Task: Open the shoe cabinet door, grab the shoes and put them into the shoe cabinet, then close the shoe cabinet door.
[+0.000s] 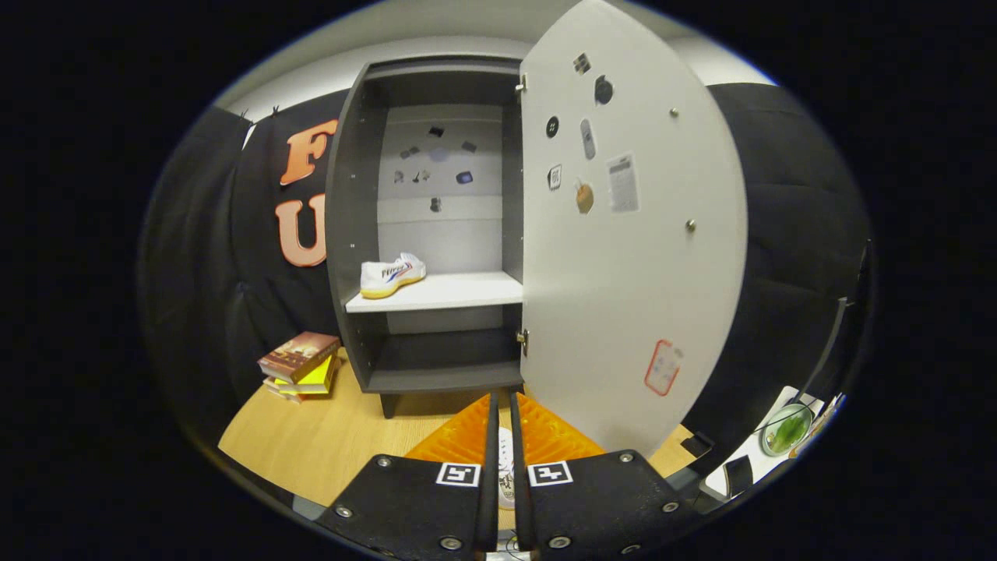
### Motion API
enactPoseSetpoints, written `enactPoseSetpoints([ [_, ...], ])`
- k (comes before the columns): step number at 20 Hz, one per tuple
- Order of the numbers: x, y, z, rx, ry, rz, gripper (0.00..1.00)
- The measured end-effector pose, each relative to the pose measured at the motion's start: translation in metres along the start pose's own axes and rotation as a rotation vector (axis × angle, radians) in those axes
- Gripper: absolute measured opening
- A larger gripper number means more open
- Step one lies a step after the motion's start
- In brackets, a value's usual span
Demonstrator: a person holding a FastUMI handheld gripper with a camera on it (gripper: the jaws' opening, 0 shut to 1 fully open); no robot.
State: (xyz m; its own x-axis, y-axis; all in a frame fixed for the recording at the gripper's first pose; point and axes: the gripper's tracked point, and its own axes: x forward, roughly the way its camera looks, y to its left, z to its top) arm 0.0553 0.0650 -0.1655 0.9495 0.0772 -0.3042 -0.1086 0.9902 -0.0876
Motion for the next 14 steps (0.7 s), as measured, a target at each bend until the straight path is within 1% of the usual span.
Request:
enactPoseSetpoints([
  [1, 0.011, -0.001, -0.012, -0.014, 0.008, -0.016, 0.08],
  [3, 0.030, 0.001, -0.039, -0.030, 0.041, -0.023, 0.14],
  [7, 0.056, 0.014, -0.092, -0.024, 0.137, 0.021, 0.23],
  [10, 0.071, 0.021, -0.125, -0.074, 0.197, 0.056, 0.31],
  [11, 0.075, 0.025, -0.134, -0.086, 0.215, 0.070, 0.32],
  [14, 0.091, 0.033, -0.159, -0.118, 0.257, 0.098, 0.46],
])
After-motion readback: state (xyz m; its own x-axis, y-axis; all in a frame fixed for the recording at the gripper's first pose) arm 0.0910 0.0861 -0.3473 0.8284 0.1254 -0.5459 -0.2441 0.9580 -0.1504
